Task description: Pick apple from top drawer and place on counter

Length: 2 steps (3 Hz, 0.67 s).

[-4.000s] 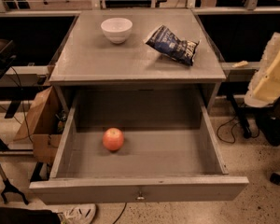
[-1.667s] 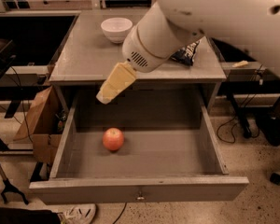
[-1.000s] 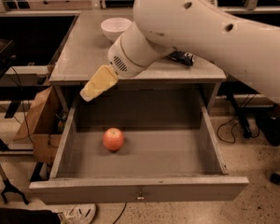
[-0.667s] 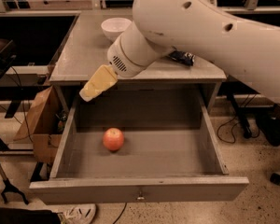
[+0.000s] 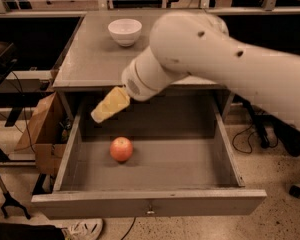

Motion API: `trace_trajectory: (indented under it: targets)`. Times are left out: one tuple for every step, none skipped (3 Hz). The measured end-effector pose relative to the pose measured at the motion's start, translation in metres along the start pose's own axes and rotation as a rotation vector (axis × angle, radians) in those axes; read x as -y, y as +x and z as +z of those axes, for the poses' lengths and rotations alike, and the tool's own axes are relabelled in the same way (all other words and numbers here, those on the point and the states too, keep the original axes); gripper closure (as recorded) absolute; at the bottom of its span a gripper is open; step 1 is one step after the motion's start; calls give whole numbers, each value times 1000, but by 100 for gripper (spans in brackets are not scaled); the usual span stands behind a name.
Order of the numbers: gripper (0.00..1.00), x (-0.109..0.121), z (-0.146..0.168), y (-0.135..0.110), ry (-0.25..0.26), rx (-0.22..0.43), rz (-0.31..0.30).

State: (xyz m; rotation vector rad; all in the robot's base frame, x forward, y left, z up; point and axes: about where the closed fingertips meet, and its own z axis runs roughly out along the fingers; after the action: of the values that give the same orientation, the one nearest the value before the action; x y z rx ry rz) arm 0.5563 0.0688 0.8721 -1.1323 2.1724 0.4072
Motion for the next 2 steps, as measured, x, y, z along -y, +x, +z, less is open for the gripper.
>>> trace_trajectory:
  targets:
    - [0,-10,54,43,-71,4,65]
    - [0,-18,107,76,-122,11,104]
